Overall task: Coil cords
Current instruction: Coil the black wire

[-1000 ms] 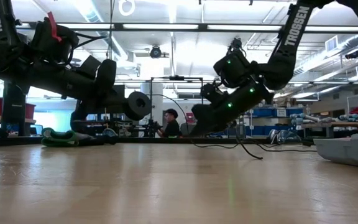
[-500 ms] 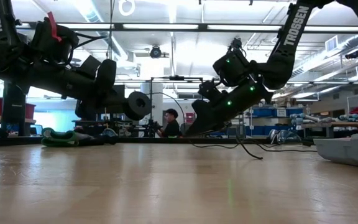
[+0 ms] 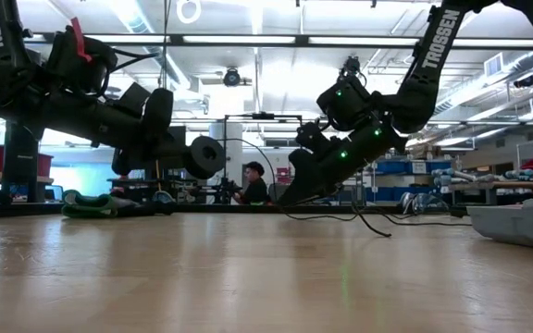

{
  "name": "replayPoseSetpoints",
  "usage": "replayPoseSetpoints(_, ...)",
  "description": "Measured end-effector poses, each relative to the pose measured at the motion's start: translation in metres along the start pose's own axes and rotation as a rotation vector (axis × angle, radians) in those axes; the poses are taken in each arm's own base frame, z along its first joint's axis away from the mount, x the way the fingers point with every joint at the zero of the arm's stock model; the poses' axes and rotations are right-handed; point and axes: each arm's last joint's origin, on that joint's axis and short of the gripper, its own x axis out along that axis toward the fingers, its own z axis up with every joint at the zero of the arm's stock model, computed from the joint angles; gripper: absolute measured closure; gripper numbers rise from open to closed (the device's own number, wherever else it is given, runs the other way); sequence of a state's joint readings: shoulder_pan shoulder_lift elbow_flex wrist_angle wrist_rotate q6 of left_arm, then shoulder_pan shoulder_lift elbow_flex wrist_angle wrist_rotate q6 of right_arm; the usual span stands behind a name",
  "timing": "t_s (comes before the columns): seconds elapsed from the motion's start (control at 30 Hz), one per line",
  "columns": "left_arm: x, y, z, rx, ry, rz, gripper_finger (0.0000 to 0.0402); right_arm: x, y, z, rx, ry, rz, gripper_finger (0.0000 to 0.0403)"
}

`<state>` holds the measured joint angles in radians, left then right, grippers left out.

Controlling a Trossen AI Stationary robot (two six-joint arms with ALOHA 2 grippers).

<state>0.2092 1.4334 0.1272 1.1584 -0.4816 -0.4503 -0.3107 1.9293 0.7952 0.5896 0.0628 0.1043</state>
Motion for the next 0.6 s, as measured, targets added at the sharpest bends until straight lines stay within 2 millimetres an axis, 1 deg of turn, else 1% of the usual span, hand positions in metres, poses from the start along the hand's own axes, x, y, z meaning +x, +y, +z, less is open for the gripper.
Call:
replayPoseSetpoints(0.23,0.0000,0.0001,-0.0002,0.001,0.002,0.001,0.0402,0.0000,0.0017,0.0005,-0.003,-0.002,0.052,0.0282)
replayPoseSetpoints(0.5,0.0000,0.0002,-0.0005,0.020,0.005,0.002,0.0401,-0.0006,0.0060,0.0030,-0.001,-0.016,0.202,0.0282)
replayPoseSetpoints(0.6,0.0000,0.0002,-0.0004,0.031,0.004,0.002,0.0401,-0.0008,0.0069,0.0030,-0.001,-0.015,0.225,0.0282)
